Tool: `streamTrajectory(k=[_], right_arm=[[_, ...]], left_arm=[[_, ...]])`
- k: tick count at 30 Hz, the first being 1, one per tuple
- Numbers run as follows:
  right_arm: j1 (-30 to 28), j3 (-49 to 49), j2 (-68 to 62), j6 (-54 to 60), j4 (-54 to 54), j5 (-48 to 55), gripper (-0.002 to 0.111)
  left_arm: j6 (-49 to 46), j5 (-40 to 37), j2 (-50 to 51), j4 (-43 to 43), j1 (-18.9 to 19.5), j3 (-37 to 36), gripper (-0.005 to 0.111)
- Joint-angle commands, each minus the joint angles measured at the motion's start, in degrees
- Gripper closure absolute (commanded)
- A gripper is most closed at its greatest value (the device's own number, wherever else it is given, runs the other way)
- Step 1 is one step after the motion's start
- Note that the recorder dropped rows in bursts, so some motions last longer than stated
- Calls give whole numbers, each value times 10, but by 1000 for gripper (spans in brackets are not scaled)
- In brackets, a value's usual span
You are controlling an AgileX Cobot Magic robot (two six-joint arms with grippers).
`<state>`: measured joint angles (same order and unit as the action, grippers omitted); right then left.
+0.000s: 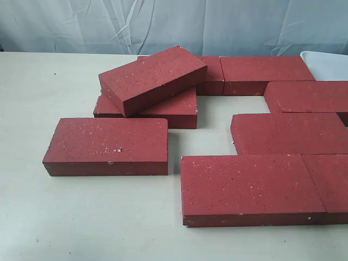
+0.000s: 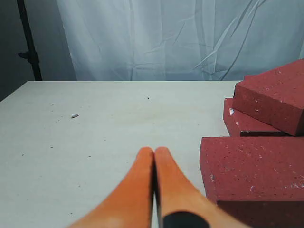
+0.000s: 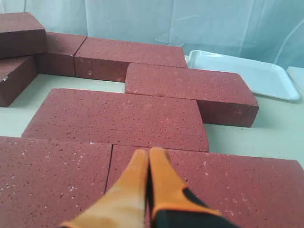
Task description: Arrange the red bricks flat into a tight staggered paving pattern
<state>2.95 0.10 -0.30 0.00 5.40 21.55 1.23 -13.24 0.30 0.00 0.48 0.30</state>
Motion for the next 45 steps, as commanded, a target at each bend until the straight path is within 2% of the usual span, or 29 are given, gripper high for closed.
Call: streamTrajectory(k=[1, 28, 41, 45], right_arm=[[2, -1, 3, 0, 2, -7, 108], [2, -1, 3, 0, 5, -22, 108], [2, -1, 3, 0, 5, -263, 108], [2, -1, 3, 0, 5, -305, 108]], left_arm=[[0, 4, -3, 0, -1, -3, 107], [0, 4, -3, 0, -1, -3, 107], [0, 4, -3, 0, -1, -3, 107], [0, 4, -3, 0, -1, -3, 107]])
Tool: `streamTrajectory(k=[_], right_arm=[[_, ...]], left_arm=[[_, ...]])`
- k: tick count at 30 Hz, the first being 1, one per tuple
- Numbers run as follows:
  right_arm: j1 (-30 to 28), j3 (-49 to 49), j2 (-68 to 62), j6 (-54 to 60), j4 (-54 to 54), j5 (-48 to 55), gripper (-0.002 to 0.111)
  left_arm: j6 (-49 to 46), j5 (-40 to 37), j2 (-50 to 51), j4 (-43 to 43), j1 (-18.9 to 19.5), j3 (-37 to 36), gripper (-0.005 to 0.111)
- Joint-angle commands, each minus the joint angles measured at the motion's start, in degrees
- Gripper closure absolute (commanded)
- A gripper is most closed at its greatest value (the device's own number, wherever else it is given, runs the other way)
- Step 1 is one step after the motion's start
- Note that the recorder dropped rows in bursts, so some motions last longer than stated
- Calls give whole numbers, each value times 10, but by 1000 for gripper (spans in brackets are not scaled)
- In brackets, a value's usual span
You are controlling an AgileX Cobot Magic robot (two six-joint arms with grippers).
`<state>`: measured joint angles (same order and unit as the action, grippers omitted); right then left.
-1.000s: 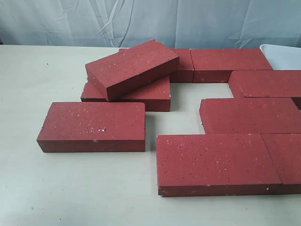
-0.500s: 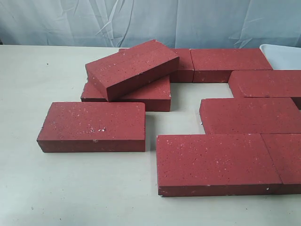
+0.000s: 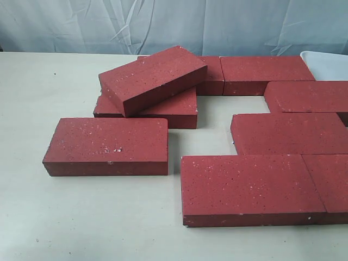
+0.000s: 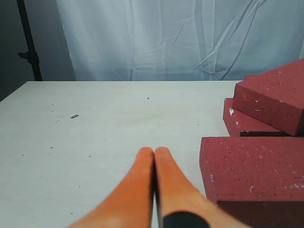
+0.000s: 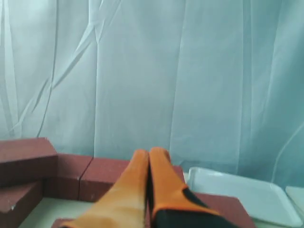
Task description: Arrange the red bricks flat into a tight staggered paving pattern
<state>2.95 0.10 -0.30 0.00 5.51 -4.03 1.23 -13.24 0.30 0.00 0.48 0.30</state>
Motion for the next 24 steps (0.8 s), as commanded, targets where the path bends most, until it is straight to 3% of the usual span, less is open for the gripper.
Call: streamTrajectory(k=[1, 24], right_arm=[[2, -1, 3, 0, 3, -55, 108], [2, -1, 3, 0, 13, -132, 108]], left_arm=[[0, 4, -3, 0, -1, -3, 107], [0, 4, -3, 0, -1, -3, 107]])
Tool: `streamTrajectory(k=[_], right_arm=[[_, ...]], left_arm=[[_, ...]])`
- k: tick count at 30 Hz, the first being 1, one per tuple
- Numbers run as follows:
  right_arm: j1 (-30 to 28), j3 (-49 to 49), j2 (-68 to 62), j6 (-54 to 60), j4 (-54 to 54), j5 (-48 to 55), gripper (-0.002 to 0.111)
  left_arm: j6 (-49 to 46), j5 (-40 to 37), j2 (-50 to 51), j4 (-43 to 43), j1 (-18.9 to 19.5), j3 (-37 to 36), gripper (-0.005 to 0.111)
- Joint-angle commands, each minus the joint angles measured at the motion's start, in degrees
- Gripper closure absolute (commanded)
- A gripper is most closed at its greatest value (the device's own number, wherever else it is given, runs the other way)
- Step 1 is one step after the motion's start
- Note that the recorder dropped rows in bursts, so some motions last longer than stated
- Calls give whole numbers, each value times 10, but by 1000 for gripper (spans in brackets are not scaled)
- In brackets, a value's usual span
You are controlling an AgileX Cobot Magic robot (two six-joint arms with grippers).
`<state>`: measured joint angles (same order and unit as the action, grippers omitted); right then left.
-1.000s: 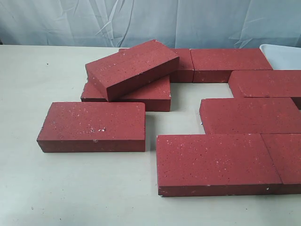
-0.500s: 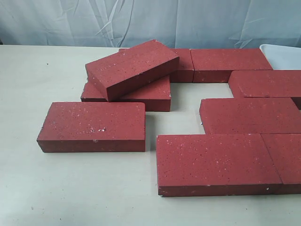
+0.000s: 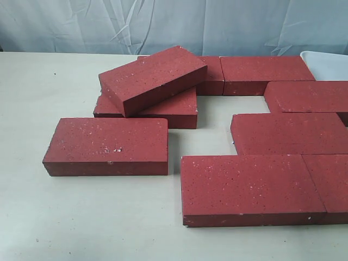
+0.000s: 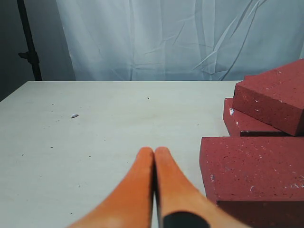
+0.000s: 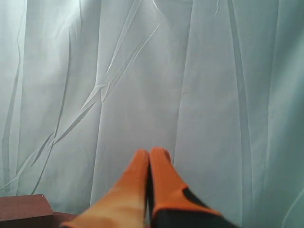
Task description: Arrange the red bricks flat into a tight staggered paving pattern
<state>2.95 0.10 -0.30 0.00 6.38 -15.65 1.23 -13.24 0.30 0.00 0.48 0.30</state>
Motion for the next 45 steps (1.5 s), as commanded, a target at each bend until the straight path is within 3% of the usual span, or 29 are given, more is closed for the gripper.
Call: streamTrajectory(k=[1, 8, 15, 29, 35, 45], right_arm=[[2, -1, 3, 0, 4, -22, 108], [2, 86, 1, 0, -27, 15, 108], [2, 226, -68, 0, -27, 170, 108], [2, 232, -78, 0, -35, 223, 108], [2, 250, -107, 0, -79, 328, 108], [2, 373, -242, 0, -107, 544, 108]], left_arm=[[0, 4, -3, 0, -1, -3, 107], [0, 4, -3, 0, -1, -3, 107], [0, 4, -3, 0, -1, -3, 107], [0, 4, -3, 0, -1, -3, 107], [0, 4, -3, 0, -1, -3, 107], [0, 4, -3, 0, -1, -3, 107]])
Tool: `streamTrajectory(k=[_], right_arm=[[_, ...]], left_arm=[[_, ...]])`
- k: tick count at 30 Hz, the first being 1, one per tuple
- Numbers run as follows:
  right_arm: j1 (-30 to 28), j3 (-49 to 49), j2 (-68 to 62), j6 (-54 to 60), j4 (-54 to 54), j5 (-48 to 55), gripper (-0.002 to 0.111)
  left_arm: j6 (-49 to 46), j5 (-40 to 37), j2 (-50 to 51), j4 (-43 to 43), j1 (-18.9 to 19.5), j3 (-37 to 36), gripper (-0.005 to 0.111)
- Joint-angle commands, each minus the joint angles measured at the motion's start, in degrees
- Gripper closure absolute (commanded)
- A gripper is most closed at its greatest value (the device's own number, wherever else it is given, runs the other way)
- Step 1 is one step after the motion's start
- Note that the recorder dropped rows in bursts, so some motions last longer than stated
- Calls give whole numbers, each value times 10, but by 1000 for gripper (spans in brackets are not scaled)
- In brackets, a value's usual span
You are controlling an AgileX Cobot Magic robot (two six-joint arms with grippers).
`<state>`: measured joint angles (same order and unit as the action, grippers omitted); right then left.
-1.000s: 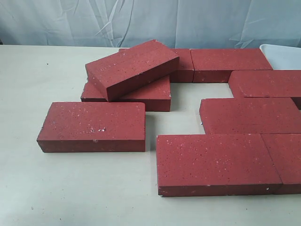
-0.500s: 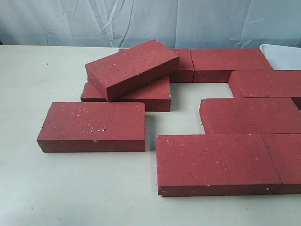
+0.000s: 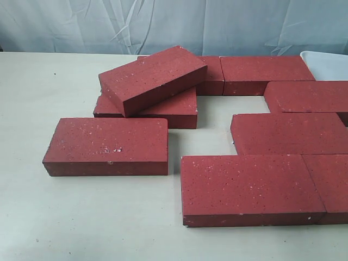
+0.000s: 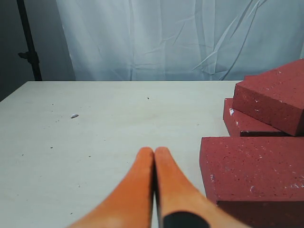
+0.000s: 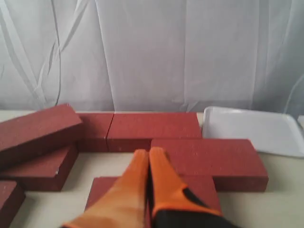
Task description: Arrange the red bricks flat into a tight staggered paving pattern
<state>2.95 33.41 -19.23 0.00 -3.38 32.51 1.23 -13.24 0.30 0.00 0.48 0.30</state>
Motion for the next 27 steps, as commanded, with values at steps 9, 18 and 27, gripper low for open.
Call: streamTrajectory(k=[9, 18, 27], right_arm=[[2, 56, -120, 0, -21, 63, 108], [2, 56, -120, 0, -36, 114, 108], [2, 56, -155, 0, -38, 162, 108]], left_arm=[[0, 4, -3, 0, -1, -3, 107], [0, 4, -3, 0, -1, -3, 107], [0, 3, -3, 0, -1, -3, 107]])
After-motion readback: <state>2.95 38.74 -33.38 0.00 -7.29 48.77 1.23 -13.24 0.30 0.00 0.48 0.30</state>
